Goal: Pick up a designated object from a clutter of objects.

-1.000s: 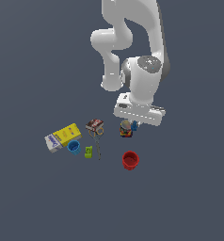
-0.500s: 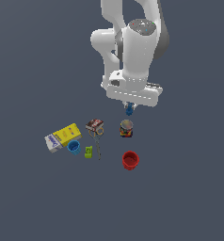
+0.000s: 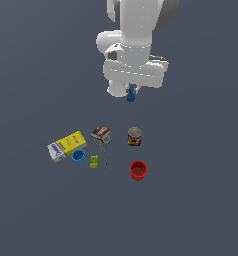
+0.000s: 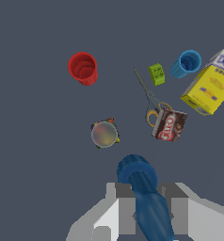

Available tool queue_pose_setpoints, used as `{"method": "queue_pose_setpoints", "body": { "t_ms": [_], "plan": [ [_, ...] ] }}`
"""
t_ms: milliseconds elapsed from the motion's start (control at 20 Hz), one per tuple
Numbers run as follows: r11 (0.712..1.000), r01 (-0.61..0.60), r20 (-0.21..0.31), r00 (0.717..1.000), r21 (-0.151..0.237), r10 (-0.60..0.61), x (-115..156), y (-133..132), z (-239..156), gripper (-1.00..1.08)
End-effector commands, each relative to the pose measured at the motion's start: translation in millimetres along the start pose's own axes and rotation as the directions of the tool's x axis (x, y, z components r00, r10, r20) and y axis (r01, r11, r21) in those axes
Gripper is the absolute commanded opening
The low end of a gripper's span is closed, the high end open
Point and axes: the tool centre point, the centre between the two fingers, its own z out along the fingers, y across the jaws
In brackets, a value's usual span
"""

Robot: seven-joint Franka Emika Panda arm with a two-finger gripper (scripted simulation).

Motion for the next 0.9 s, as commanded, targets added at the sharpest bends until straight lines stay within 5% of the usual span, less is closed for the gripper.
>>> {"method": "queue_pose_setpoints", "body": {
  "t_ms": [0,850],
  "plan": [
    [1.0,0.0,0.001,1.0,0.0,0.0,-6,9,-19,-1.0],
    [1.0,0.0,0.0,1.0,-0.002,0.0,-20,37,-82,-1.0]
  ]
}}
